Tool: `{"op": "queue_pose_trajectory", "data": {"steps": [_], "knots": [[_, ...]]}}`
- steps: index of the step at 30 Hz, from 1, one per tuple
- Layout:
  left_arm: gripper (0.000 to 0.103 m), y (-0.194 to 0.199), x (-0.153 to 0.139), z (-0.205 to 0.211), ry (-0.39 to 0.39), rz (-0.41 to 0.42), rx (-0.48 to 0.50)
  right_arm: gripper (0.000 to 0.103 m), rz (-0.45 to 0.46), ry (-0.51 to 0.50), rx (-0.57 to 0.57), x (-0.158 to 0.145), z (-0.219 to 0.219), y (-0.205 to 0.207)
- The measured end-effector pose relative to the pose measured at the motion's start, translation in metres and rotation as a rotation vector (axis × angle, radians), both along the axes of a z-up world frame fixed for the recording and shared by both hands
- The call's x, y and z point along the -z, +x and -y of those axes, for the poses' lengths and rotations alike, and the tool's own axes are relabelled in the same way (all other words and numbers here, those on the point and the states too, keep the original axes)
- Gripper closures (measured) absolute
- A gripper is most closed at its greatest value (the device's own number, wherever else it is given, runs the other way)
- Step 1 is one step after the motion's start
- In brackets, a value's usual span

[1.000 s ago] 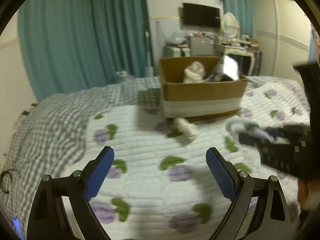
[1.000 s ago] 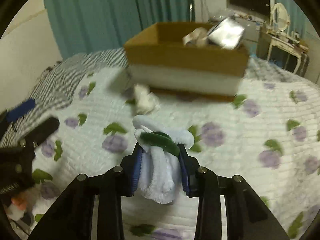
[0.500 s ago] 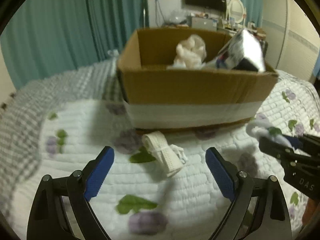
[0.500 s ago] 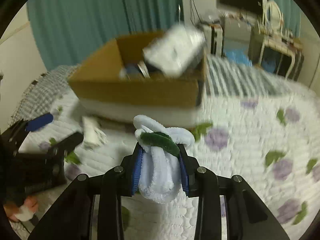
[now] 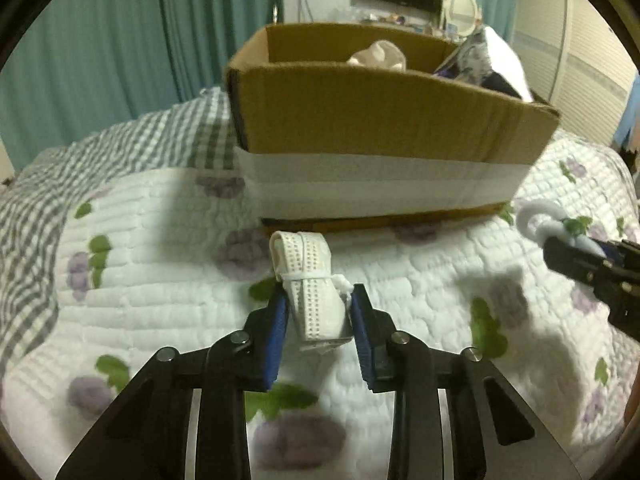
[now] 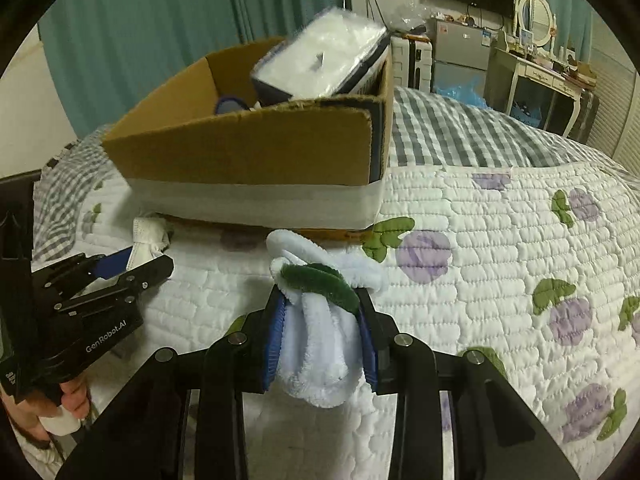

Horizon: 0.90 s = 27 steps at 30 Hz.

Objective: Organize soft objects
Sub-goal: 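Grasp the white strap with the left tool, then carry the sock bundle and strap into the box and open both tools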

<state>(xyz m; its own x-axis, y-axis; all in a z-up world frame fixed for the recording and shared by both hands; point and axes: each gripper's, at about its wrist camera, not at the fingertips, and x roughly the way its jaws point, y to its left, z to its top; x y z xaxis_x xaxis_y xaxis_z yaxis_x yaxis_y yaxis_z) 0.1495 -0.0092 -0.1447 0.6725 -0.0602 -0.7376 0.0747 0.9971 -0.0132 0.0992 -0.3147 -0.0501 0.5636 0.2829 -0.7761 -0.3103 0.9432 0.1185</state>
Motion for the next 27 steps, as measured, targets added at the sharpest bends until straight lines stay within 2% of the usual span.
{"op": "queue_pose_trajectory", "data": {"steps": [8,11,14,16,20,24,27], "knots": [[0.073,-0.05,-0.049,0.005,-0.065,0.058,0.068,0.07,0.036,0.044,0.009,-0.025,0.013,-0.038],[0.073,-0.055,-0.082,0.008,-0.058,0.119,0.093,0.07,0.063,0.054,-0.029,-0.048,0.013,-0.044],[0.073,-0.056,-0.119,0.011,-0.066,0.178,0.116,0.07,0.126,0.039,-0.038,-0.085,0.013,-0.046],[0.073,-0.05,-0.141,0.013,-0.047,0.224,0.124,0.07,0.165,0.043,-0.052,-0.11,0.014,-0.043],[0.073,-0.029,-0.167,0.02,0.007,0.287,0.12,0.07,0.236,0.033,-0.092,-0.151,0.001,-0.028],[0.073,0.013,-0.174,0.024,0.009,0.289,0.12,0.07,0.256,0.031,-0.104,-0.17,-0.018,0.007],[0.072,0.045,-0.166,0.024,0.027,0.297,0.122,0.07,0.251,0.048,-0.113,-0.172,-0.032,0.038]]}}
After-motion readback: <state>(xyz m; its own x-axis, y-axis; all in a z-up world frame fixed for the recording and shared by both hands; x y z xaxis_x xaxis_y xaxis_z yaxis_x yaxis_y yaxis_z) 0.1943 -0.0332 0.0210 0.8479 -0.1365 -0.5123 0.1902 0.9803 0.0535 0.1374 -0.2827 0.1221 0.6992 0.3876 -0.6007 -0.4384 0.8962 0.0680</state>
